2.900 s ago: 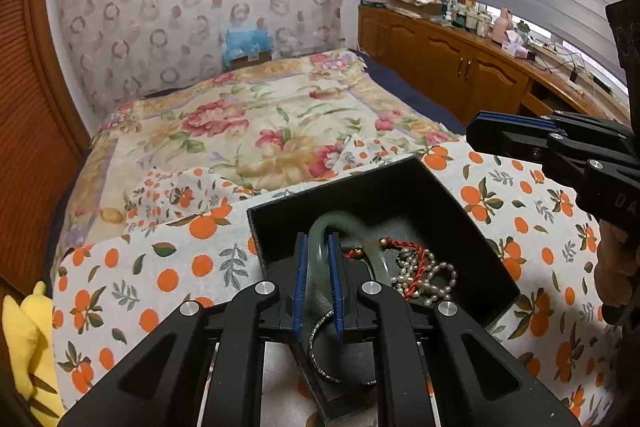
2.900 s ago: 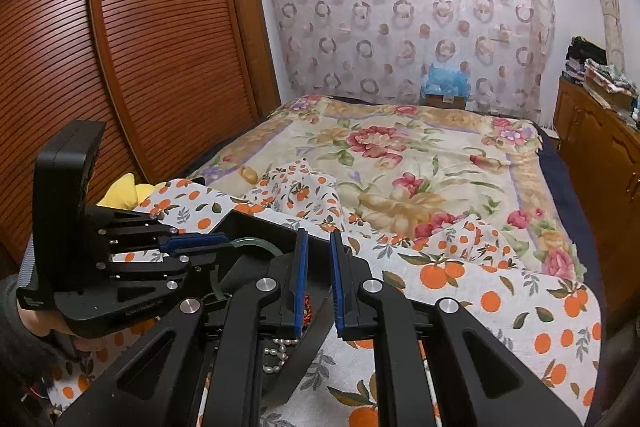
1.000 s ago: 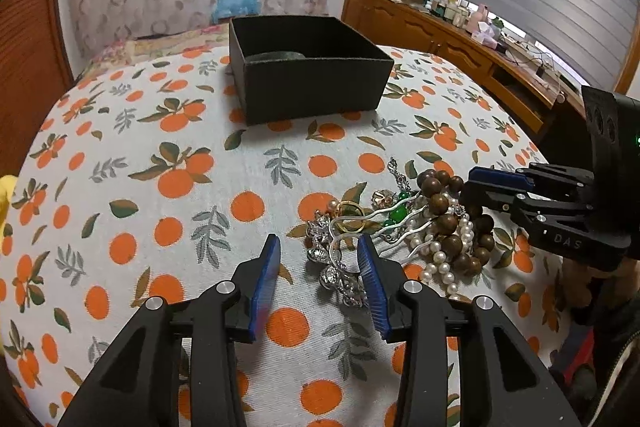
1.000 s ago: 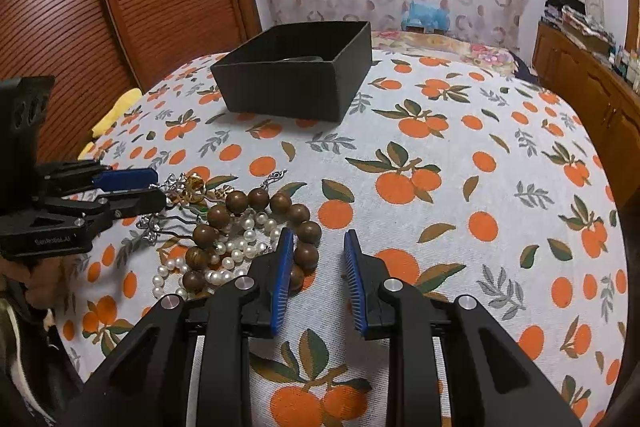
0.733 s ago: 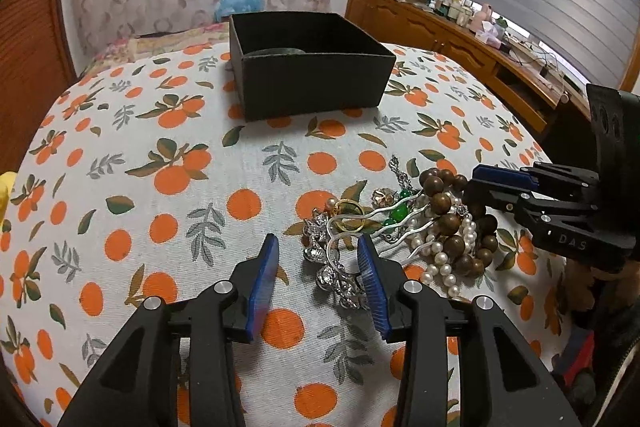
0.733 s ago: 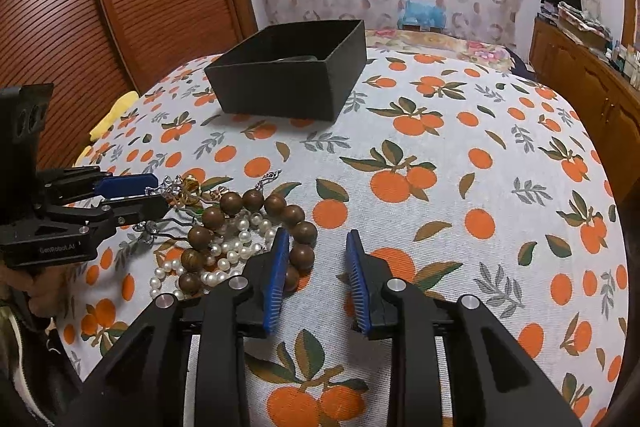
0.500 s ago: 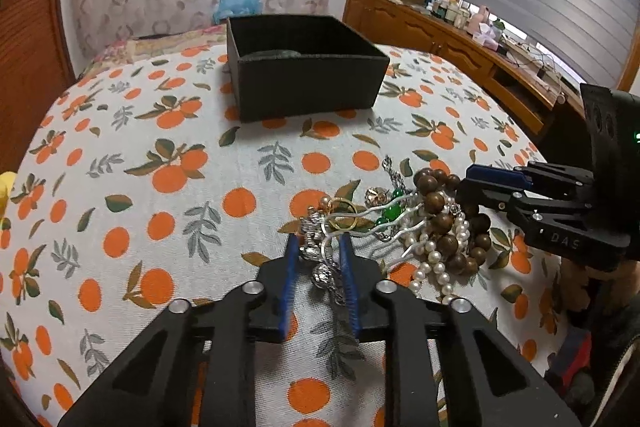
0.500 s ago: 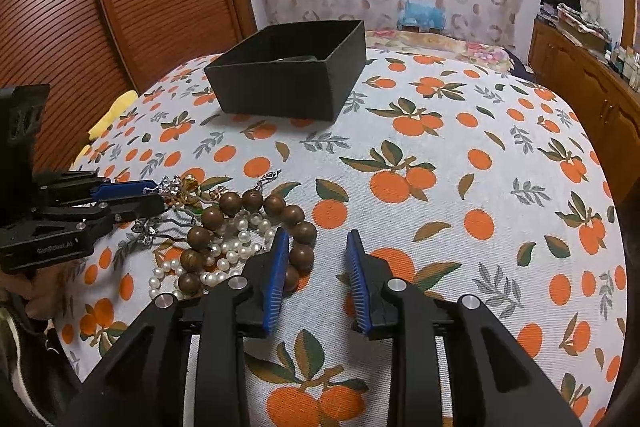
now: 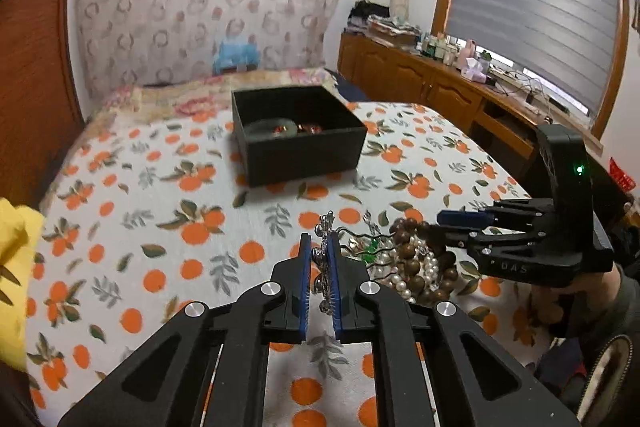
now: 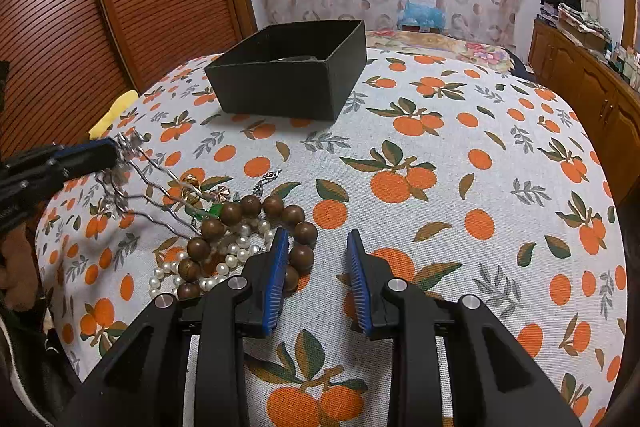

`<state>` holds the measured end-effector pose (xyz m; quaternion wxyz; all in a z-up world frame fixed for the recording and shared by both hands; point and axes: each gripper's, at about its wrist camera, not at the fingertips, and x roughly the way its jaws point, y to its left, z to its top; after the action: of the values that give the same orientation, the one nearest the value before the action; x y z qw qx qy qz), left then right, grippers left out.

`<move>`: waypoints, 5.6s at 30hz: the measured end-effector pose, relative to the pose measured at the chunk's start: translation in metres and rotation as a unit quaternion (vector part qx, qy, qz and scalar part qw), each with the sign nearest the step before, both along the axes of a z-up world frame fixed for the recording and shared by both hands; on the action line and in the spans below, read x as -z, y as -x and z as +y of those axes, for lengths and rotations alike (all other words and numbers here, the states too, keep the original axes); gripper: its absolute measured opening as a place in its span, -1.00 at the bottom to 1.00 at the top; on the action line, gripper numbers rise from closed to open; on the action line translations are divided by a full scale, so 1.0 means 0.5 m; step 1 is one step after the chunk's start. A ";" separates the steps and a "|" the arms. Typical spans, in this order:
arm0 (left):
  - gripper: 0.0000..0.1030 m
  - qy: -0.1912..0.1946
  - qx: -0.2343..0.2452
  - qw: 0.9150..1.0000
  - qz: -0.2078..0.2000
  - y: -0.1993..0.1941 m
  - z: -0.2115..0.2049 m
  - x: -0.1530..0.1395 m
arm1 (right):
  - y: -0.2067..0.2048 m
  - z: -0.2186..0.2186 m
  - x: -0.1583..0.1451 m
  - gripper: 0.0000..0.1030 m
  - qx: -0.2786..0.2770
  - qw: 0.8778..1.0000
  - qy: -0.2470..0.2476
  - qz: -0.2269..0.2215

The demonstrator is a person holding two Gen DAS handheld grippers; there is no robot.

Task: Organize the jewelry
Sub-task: 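Grasp the silver chain with left tool while right tool grasps the wooden bead bracelet, then lower the silver chain into the black box with left tool while right tool carries beads over it, then open both tools over the black box to release the chain and beads, then move left tool to the gold ring while right tool reaches the pearl strand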

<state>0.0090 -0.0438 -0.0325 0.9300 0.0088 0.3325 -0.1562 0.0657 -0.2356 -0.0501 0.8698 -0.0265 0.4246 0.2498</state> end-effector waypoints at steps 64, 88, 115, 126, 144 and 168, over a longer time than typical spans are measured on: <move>-0.86 0.000 -0.059 0.996 -0.063 -0.218 0.064 -0.098 | -0.233 0.119 -0.245 -0.72 -0.082 0.985 0.001 -0.155; -0.86 -0.019 -0.033 0.998 -0.044 -0.305 0.028 -0.089 | -0.294 0.082 -0.169 -0.58 -0.034 0.992 -0.020 -0.116; -0.47 -0.014 0.015 1.000 0.010 -0.244 -0.012 -0.046 | -0.190 0.010 -0.121 -0.58 0.000 0.996 -0.013 -0.090; -0.47 -0.020 0.013 0.999 0.032 -0.125 -0.009 0.012 | -0.073 0.013 -0.071 -0.57 -0.012 0.998 -0.010 -0.062; -0.37 -0.031 0.000 0.999 0.030 -0.022 -0.004 0.019 | 0.046 0.047 -0.016 -0.22 -0.044 0.999 0.002 -0.022; -0.18 -0.069 0.046 0.993 0.080 -0.078 -0.046 0.074 | 0.012 0.023 0.003 -0.28 -0.013 0.998 0.054 -0.014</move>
<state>0.0477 -0.0668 -0.0693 0.8894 0.0761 0.4149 -0.1761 0.0596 -0.2240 -0.0516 0.8694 -0.0822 0.4253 0.2377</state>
